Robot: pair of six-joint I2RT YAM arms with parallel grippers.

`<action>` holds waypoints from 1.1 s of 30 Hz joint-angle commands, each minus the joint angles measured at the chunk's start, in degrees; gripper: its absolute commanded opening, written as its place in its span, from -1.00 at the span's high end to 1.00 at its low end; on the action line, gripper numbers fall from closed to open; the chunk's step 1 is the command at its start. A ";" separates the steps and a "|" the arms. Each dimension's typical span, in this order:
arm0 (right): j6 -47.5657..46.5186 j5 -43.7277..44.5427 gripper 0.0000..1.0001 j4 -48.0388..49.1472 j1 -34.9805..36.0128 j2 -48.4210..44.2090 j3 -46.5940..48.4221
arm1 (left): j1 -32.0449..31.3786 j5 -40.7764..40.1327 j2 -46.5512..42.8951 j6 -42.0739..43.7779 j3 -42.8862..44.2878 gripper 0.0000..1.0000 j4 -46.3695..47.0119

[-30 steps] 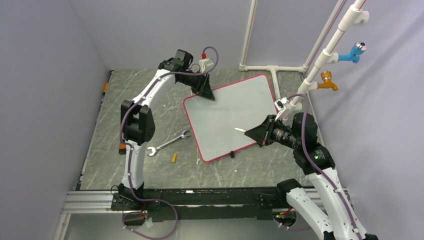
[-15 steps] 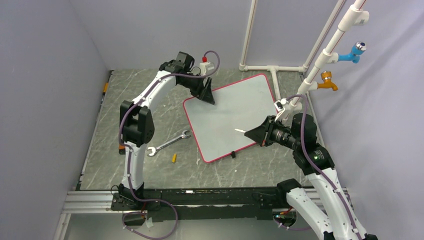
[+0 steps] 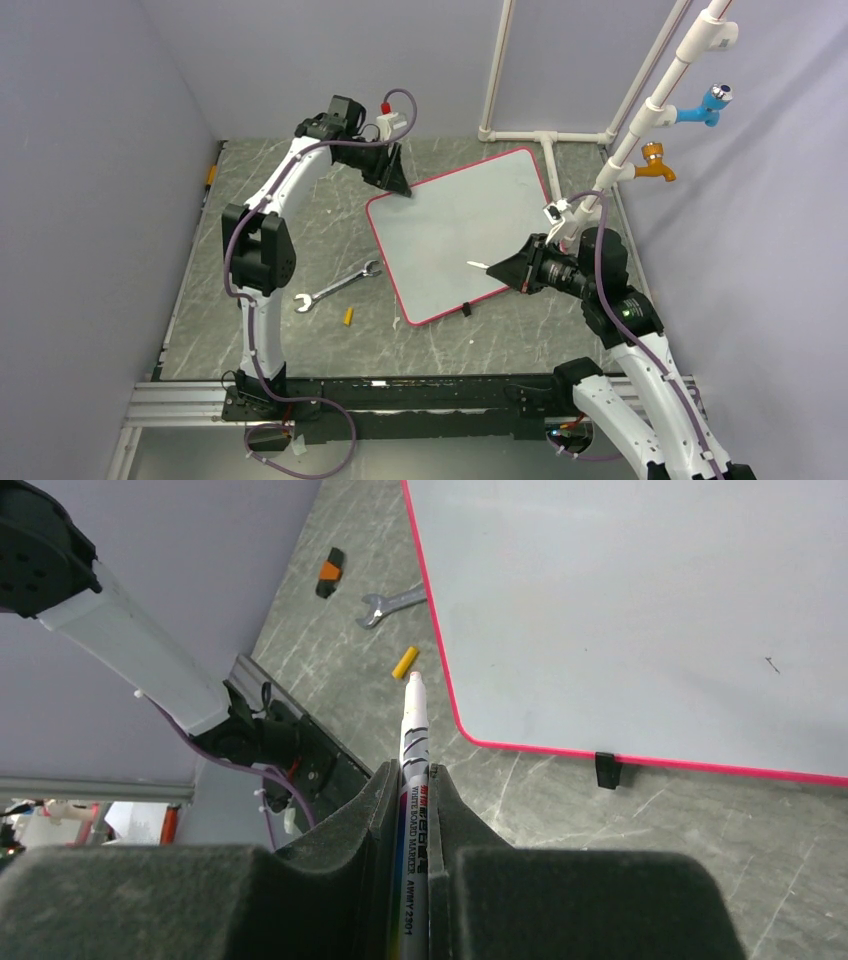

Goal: Write a sentence on the whiteboard
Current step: Hold the whiteboard at the center of the board.

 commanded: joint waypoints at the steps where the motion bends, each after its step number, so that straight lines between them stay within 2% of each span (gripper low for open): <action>1: 0.53 -1.86 1.00 4.14 -0.14 1.16 -0.50 | -0.75 2.97 -2.30 0.73 -0.14 -0.04 -0.32; 6: -0.17 -1.34 1.00 3.48 -0.14 1.60 0.58 | -0.69 5.81 -1.21 1.20 0.16 0.05 -1.21; 19: -0.22 -2.24 1.00 3.93 -0.16 1.58 0.78 | -1.81 7.16 0.52 2.43 -0.69 0.08 -3.66; 22: -0.38 -2.07 1.00 3.36 -0.16 1.24 0.86 | -1.99 7.07 1.96 2.26 0.61 0.23 -4.27; 26: -0.53 -1.71 1.00 2.45 -0.18 0.63 0.87 | -2.09 7.01 2.34 2.05 0.86 0.28 -4.37; 29: -0.73 -1.48 1.00 2.02 -0.19 0.26 0.98 | -2.15 7.08 2.39 2.07 0.69 0.38 -4.33; 33: -1.00 -1.39 1.00 1.83 -0.17 0.25 0.88 | -2.39 6.43 2.25 2.59 1.11 0.84 -5.04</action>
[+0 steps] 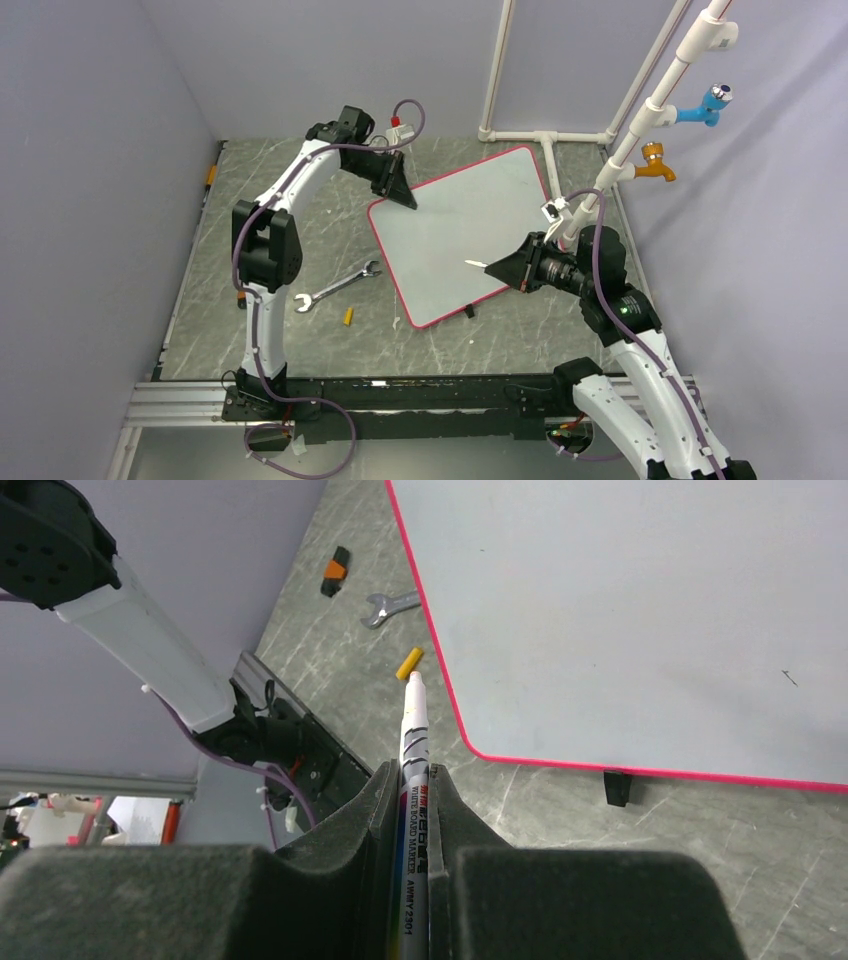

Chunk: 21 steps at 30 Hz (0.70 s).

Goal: Write a sentence on the whiteboard
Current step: Hold the whiteboard at the center of the board, then write a sentence on the whiteboard.

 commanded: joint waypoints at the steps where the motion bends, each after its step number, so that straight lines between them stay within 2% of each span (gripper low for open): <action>1: -0.93 -0.15 1.00 0.21 -0.15 -0.72 1.24 | -1.20 -1.00 -1.07 1.73 1.84 0.94 -0.94; 3: -1.04 -0.26 1.00 0.56 -0.18 -0.75 1.04 | -1.60 -3.08 -1.94 2.10 1.63 1.00 -0.92; 12: -2.70 0.41 1.00 4.08 -0.14 -0.29 0.01 | -4.40 -12.97 -5.97 1.46 -0.45 1.00 0.50; 21: -5.74 1.18 1.00 8.80 0.24 2.25 0.56 | -5.09 -16.65 -10.86 -3.02 -8.45 1.00 6.83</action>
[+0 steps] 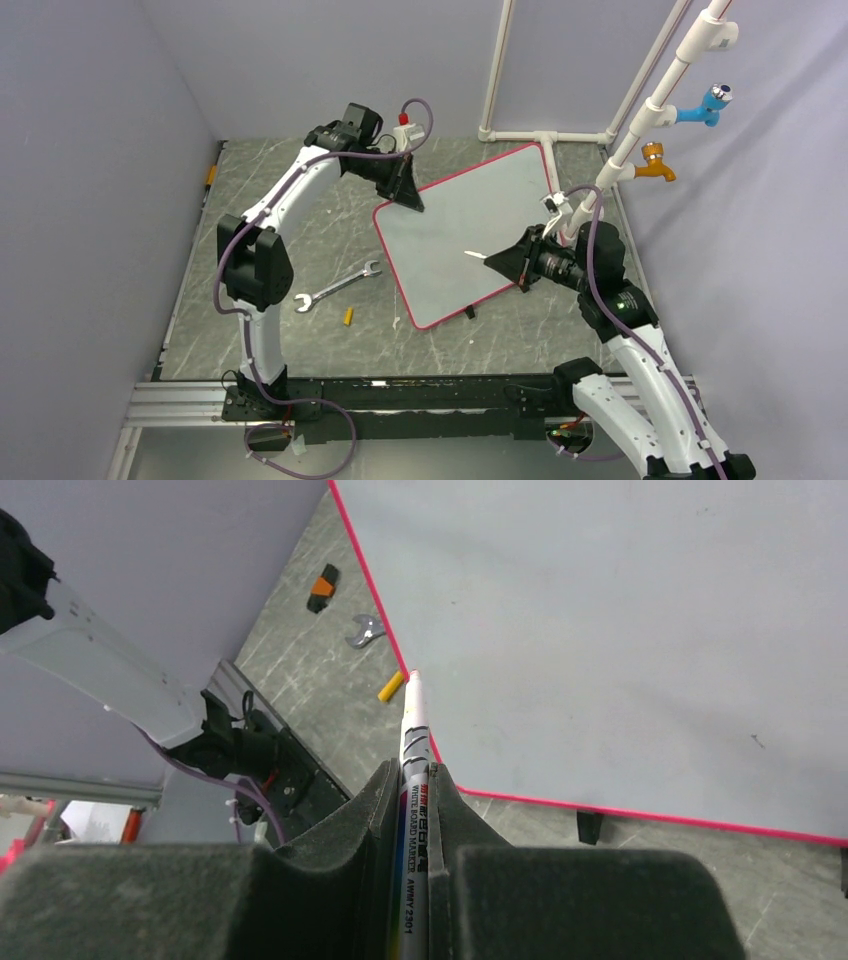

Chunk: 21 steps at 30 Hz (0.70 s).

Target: Write a sentence on the whiteboard

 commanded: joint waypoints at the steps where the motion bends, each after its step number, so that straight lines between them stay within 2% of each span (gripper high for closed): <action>1: -3.13 1.09 1.00 5.51 0.67 1.56 0.76 | -0.94 -12.09 -2.04 1.44 -4.68 1.00 4.71; 8: -7.53 16.36 1.00 5.31 8.30 5.49 4.51 | -2.07 -13.57 -3.09 1.86 -5.84 1.00 5.69; 13: -10.96 26.65 1.00 5.91 17.85 10.53 8.00 | -2.06 -14.53 -3.62 1.60 -6.33 1.00 6.74; 21: -15.13 40.41 1.00 7.28 29.38 18.68 14.19 | -1.99 -16.30 -5.91 1.43 -8.95 1.00 7.81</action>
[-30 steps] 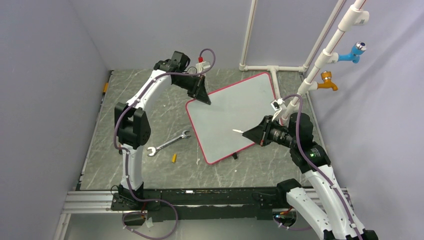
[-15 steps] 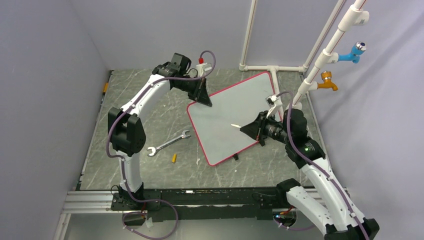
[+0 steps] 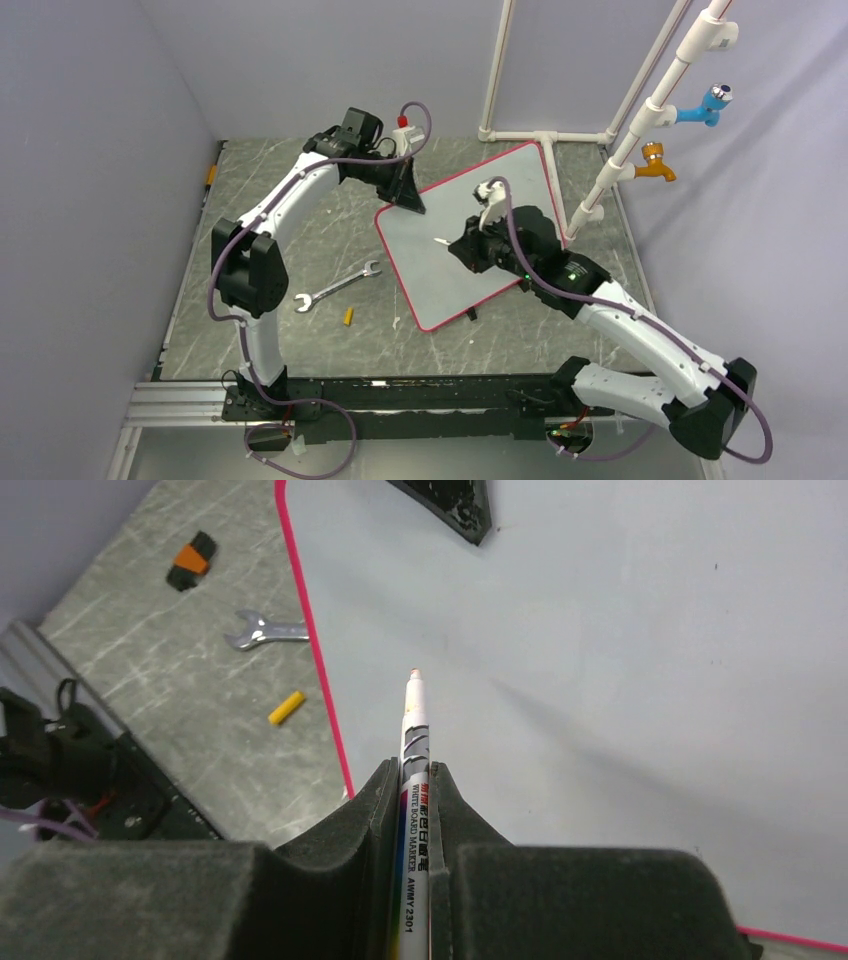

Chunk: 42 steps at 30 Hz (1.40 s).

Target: Write a sentence on the whiteboard

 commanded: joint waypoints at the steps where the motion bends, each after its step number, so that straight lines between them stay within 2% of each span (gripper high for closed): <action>1: -4.52 12.27 1.00 2.89 6.15 3.54 6.08 | -1.11 -14.41 -2.56 5.27 -3.58 1.00 2.37; 6: -6.20 21.33 1.00 1.78 12.55 9.23 10.59 | -1.32 -15.53 -3.49 5.03 -4.57 1.00 2.64; 16: -8.36 27.63 1.00 0.93 17.95 17.65 17.63 | -1.69 -16.79 -4.93 4.10 -5.50 1.00 3.58; 30: -9.27 30.06 1.00 0.53 19.78 21.62 21.05 | -2.40 -17.64 -5.94 3.54 -6.50 1.00 4.50; 42: -8.71 30.28 1.00 0.83 19.78 22.07 19.55 | -2.88 -18.46 -6.31 3.63 -6.66 1.00 4.45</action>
